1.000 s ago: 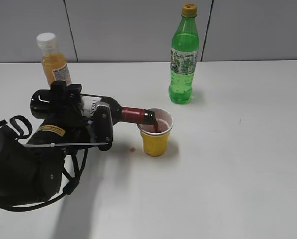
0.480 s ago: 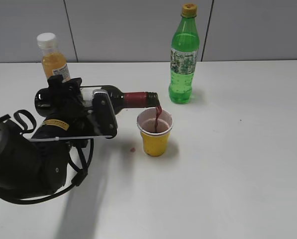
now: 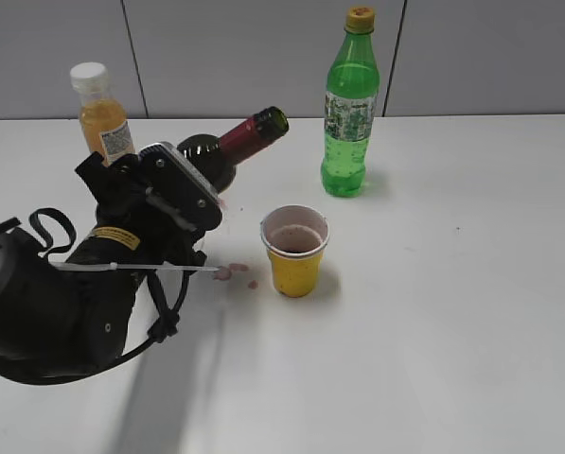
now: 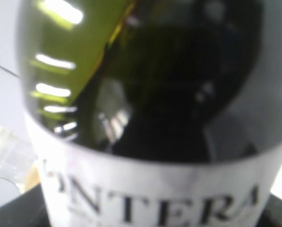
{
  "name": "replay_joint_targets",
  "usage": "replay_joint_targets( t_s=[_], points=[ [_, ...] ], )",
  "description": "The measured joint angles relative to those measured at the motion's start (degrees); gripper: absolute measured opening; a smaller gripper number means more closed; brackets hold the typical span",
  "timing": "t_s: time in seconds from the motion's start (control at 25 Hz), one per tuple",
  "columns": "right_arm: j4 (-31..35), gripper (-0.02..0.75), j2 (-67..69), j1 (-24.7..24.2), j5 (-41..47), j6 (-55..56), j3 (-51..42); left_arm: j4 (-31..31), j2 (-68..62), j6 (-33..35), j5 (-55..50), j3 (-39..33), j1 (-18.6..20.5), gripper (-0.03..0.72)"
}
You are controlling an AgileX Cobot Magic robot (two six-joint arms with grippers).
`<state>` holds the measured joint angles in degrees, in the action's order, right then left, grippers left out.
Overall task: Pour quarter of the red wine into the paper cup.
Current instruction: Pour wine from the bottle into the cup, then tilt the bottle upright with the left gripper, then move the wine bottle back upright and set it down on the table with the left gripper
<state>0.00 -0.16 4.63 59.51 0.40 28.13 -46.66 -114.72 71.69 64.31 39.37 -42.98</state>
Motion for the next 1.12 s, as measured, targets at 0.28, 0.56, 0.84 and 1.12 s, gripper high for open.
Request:
replay_joint_targets(
  t_s=[0.28, 0.56, 0.84, 1.12],
  points=[
    [0.0, 0.59, 0.0, 0.0, 0.0, 0.0, 0.0, 10.08, 0.0, -22.64, -3.05, 0.0, 0.79, 0.532],
    [0.0, 0.59, 0.0, 0.0, 0.0, 0.0, 0.0, 27.73, 0.33, -52.2, -5.63, 0.0, 6.86, 0.532],
    [0.0, 0.59, 0.0, 0.0, 0.0, 0.0, 0.0, 49.16, 0.45, -74.13, -5.39, 0.07, 16.72, 0.532],
    [0.0, 0.59, 0.0, 0.0, 0.0, 0.0, 0.0, 66.92, -0.69, -75.84, -4.82, 5.45, 23.56, 0.532]
  ],
)
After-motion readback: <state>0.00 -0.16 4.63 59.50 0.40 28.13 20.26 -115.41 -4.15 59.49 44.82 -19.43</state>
